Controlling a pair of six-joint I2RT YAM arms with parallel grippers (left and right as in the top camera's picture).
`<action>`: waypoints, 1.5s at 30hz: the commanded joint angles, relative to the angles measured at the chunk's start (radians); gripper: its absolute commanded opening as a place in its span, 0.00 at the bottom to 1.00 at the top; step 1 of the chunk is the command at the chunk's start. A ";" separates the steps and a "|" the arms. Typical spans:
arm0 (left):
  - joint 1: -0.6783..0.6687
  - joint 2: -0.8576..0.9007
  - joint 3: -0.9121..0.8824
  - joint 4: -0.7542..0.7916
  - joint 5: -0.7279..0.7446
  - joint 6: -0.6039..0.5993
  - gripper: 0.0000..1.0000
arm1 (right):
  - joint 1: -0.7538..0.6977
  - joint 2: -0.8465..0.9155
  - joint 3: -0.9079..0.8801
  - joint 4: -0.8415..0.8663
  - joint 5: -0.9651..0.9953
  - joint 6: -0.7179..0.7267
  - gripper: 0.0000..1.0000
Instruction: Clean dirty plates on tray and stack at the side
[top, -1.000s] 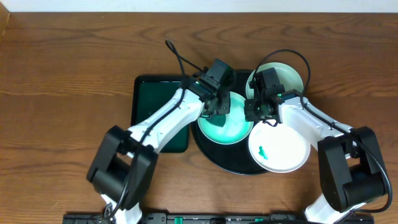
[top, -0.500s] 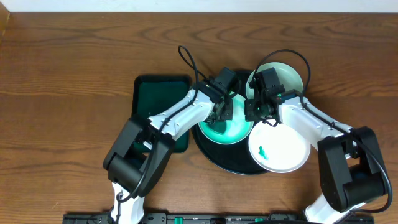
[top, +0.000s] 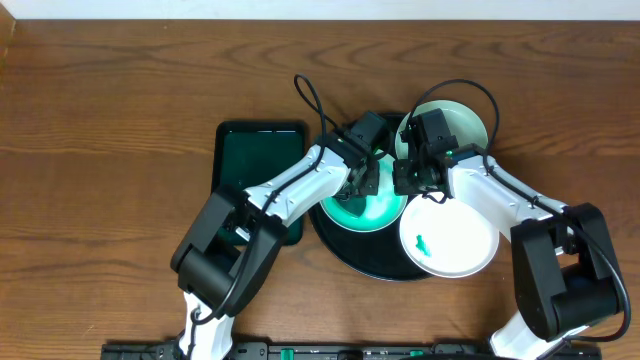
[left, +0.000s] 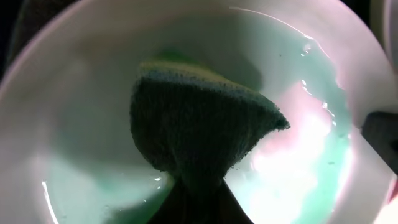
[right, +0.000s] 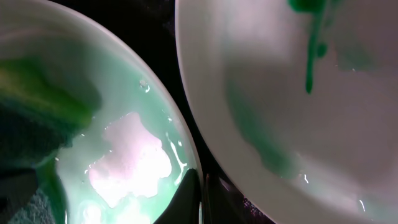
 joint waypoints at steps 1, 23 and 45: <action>-0.036 -0.033 -0.017 -0.011 0.141 -0.005 0.07 | 0.016 0.027 -0.004 -0.002 -0.043 -0.009 0.01; -0.035 -0.159 -0.026 -0.048 -0.308 -0.017 0.07 | 0.016 0.027 -0.004 -0.002 -0.043 -0.009 0.01; 0.018 0.072 -0.027 -0.055 0.147 -0.102 0.07 | 0.016 0.027 -0.004 -0.002 -0.043 -0.009 0.01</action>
